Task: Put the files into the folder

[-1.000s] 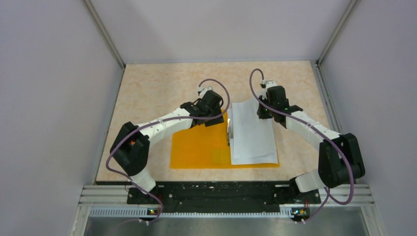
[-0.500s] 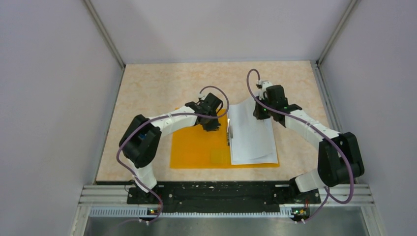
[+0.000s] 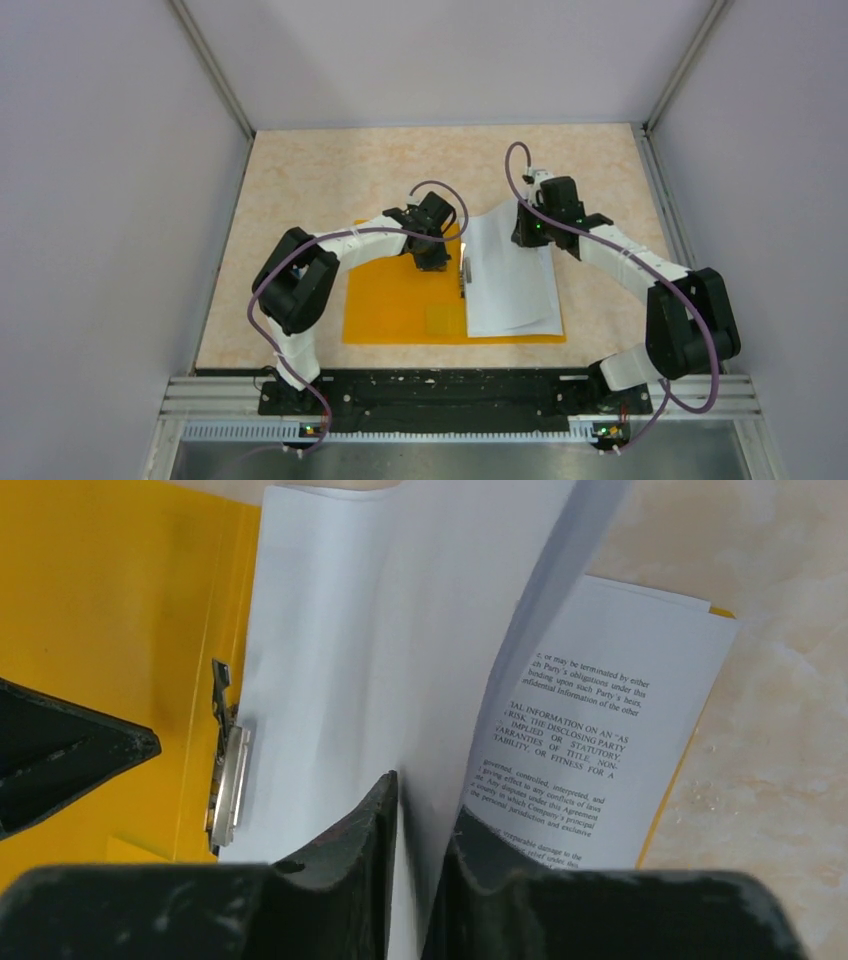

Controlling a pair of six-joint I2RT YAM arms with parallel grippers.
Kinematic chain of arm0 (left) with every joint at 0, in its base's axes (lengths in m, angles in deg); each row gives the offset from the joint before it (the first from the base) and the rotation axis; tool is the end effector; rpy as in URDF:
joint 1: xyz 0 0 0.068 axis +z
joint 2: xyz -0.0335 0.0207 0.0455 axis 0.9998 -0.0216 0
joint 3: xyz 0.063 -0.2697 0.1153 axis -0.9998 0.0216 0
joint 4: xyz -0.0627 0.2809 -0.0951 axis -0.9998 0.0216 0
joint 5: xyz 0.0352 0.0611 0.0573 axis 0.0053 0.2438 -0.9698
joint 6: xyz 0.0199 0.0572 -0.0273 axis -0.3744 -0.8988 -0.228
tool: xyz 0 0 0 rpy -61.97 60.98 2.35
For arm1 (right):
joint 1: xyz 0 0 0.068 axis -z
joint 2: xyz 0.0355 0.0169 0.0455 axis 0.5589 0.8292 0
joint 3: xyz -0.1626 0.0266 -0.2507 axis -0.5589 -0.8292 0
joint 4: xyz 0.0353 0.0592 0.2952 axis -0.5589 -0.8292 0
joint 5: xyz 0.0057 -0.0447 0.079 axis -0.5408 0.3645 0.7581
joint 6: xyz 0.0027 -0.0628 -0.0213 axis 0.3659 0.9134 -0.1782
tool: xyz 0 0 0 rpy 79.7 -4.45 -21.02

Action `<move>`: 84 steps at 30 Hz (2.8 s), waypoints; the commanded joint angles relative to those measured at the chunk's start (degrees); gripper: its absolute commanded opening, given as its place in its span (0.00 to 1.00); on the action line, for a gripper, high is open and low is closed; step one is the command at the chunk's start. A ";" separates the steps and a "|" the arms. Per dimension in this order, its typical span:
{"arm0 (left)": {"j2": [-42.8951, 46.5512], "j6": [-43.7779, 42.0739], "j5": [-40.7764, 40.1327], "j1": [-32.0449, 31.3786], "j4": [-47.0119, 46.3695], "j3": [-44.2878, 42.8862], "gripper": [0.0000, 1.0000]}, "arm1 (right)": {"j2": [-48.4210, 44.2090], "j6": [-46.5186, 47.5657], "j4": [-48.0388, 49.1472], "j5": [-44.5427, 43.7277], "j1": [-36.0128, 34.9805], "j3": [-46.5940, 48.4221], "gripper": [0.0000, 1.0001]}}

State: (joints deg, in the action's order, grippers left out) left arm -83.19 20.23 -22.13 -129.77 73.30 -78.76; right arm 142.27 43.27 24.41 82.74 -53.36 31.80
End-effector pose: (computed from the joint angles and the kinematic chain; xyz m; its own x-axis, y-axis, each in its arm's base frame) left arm 0.3254 -0.2813 0.1637 -0.9282 -0.2285 -0.2935 -0.1243 0.9342 -0.3343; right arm 0.3289 0.1240 0.2141 -0.7436 -0.0500 -0.6668 -0.2830 0.9270 0.2460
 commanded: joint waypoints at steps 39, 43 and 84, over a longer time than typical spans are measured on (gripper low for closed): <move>-3.65 2.63 4.43 0.19 -3.46 -2.74 0.02 | -8.30 -15.70 0.11 -14.68 1.01 -13.99 0.87; -4.10 2.94 4.59 0.23 -3.69 -2.51 0.01 | -7.93 -15.31 0.43 -15.85 1.02 -14.38 0.88; -6.34 4.57 5.51 -0.14 -4.88 -1.40 0.00 | -8.20 -17.44 0.05 -16.10 -0.12 -16.37 0.89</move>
State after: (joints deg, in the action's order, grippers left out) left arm -87.86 24.51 -15.40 -129.77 68.41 -79.70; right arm 135.74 27.34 26.72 69.02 -52.99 15.05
